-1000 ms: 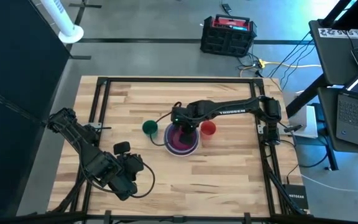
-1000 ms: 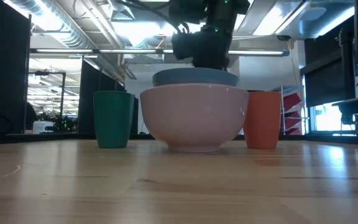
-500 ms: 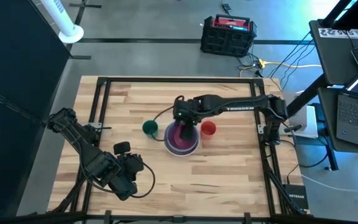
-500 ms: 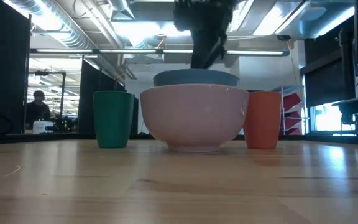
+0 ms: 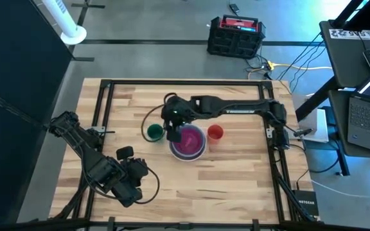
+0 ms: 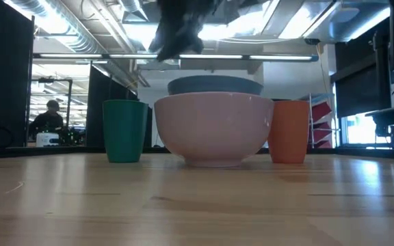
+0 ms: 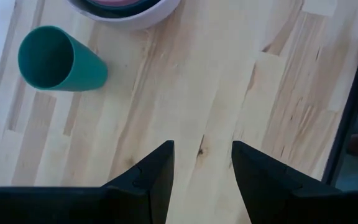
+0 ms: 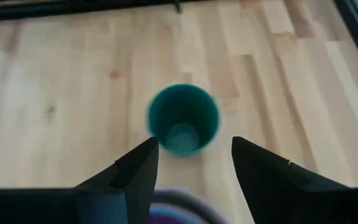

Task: Nest bowls inside each other
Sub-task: Stack the green cup on the orange cup, then return to Home Position

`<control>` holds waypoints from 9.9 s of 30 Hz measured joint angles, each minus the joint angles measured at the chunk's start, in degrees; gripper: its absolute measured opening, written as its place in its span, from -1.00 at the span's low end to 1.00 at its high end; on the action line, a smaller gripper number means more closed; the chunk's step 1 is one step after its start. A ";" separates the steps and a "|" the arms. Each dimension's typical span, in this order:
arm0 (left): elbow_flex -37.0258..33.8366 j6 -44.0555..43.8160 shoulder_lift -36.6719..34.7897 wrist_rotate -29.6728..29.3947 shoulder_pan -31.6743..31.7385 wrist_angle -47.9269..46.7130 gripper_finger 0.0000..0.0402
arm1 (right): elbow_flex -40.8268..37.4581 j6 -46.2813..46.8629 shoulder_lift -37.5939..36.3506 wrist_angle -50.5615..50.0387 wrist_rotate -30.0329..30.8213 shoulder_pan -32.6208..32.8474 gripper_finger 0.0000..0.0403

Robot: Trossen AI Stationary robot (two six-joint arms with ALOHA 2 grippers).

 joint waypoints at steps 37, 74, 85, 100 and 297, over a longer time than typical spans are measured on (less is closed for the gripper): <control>0.00 -4.12 -0.02 0.11 -0.77 -0.50 -0.28 | 6.91 6.62 14.17 -1.36 -0.07 -2.65 -0.12; 0.00 -3.30 -0.02 0.32 -1.01 -2.02 -0.28 | 22.73 -8.64 6.39 -31.16 8.35 -5.58 -1.00; 0.02 -3.02 -0.02 0.33 -1.01 -2.03 -0.28 | 22.56 -7.85 -4.60 -47.99 13.94 -7.04 -1.00; 0.02 -2.29 -0.04 0.27 -1.39 -2.04 -0.28 | -3.82 0.81 -21.76 -42.88 11.17 -5.33 -1.00; -100.35 49.32 -92.81 5.53 38.22 87.78 -1.00 | -109.27 10.53 -116.65 47.33 9.15 -2.12 -1.00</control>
